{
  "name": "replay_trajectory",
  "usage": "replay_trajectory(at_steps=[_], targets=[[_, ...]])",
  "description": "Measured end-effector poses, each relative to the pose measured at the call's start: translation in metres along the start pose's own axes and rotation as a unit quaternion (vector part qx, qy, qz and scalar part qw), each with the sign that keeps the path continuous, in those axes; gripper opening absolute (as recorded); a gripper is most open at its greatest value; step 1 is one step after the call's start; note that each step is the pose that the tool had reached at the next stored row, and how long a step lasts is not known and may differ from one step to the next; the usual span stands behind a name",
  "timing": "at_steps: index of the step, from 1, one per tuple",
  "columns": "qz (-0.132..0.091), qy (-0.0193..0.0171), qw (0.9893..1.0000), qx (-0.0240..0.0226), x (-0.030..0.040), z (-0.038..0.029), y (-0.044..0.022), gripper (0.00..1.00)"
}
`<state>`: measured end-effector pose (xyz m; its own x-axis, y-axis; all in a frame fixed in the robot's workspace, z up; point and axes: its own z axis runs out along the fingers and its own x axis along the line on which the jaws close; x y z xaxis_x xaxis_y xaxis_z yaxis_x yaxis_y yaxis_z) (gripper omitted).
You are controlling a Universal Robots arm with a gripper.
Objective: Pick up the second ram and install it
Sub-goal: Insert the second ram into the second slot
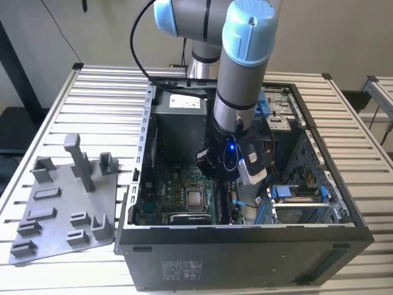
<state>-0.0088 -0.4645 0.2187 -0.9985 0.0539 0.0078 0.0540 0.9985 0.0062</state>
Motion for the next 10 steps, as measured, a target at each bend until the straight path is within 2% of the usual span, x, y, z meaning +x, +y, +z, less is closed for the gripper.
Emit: replay_trajectory(at_steps=[10], targets=[[-0.008,0.0001,1.0000,0.0001,-0.0012,-0.0004,0.0000,0.15]])
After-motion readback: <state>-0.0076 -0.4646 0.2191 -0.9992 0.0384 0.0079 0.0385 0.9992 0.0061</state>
